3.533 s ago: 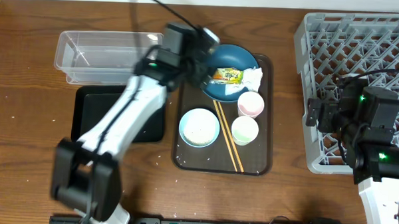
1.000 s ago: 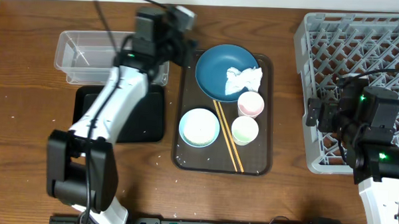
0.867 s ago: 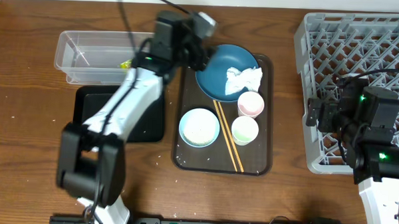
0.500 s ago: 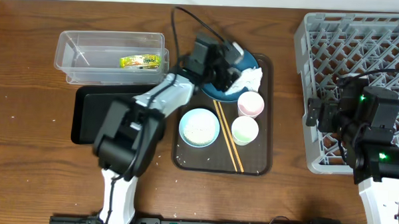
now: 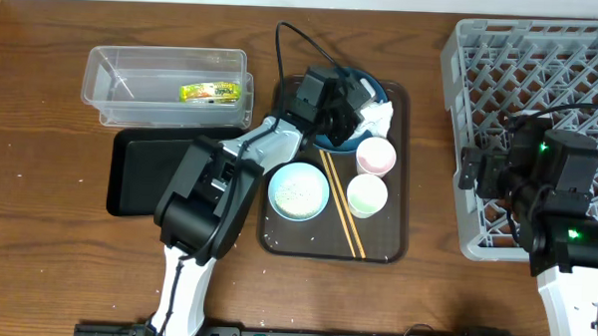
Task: Sort waste into correct bins and load items into the dishwasher rack
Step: 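Reach the left gripper to the white tissue and grasp it, then carry the tissue with the left gripper and release it into the clear bin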
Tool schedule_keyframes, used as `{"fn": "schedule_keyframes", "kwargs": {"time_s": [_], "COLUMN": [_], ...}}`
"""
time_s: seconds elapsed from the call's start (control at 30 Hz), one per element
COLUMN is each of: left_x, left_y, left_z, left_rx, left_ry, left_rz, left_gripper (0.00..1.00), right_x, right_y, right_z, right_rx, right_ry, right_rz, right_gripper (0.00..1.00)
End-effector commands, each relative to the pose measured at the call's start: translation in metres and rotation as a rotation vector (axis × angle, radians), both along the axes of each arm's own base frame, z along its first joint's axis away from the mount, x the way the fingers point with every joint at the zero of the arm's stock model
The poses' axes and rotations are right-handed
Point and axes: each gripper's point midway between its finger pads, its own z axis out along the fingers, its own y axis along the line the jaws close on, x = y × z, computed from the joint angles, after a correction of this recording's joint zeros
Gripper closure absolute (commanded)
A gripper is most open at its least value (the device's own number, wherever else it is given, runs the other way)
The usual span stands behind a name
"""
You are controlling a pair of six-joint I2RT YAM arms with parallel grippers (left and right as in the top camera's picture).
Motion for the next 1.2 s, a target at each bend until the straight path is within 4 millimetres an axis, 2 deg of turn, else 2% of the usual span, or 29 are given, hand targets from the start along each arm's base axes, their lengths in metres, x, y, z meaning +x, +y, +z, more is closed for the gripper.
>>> {"fn": "schedule_keyframes", "kwargs": {"time_s": [0.0, 0.17, 0.27, 0.33, 0.43, 0.57, 0.7, 0.8, 0.9, 1.07, 1.17], "left_x": [-0.003, -0.001, 0.001, 0.003, 0.010, 0.014, 0.018, 0.022, 0.025, 0.028, 0.024], "left_y": [-0.002, 0.001, 0.010, 0.023, 0.053, 0.107, 0.161, 0.205, 0.241, 0.292, 0.312], "left_z": [-0.008, 0.006, 0.027, 0.046, 0.074, 0.107, 0.128, 0.132, 0.126, 0.113, 0.106], "left_rx": [0.002, -0.006, -0.011, -0.011, -0.007, -0.007, -0.004, 0.000, 0.009, 0.052, 0.075], "left_ry": [0.010, -0.004, -0.015, -0.020, -0.009, 0.015, 0.024, 0.040, 0.066, 0.096, 0.117], "left_rz": [-0.018, -0.013, 0.004, 0.031, 0.128, 0.252, 0.358, 0.445, 0.519, 0.644, 0.694], "left_gripper": [0.94, 0.94, 0.94, 0.94, 0.94, 0.94, 0.94, 0.94, 0.94, 0.92, 0.90], "right_x": [0.002, 0.002, 0.002, 0.002, 0.002, 0.002, 0.002, 0.003, 0.003, 0.003, 0.003], "right_y": [0.004, 0.004, 0.004, 0.004, 0.004, 0.004, 0.004, 0.004, 0.004, 0.004, 0.004], "right_z": [0.011, 0.011, 0.011, 0.011, 0.011, 0.011, 0.011, 0.011, 0.011, 0.011, 0.011], "right_rx": [0.015, 0.014, 0.015, 0.014, 0.014, 0.014, 0.014, 0.014, 0.015, 0.015, 0.015], "right_ry": [-0.026, -0.026, -0.026, -0.026, -0.026, -0.026, -0.027, -0.028, -0.028, -0.028, -0.028], "right_rz": [0.005, 0.005, 0.005, 0.005, 0.005, 0.005, 0.005, 0.005, 0.005, 0.005, 0.005], "right_gripper": [0.01, 0.01, 0.01, 0.01, 0.01, 0.01, 0.01, 0.01, 0.01, 0.01, 0.01]}}
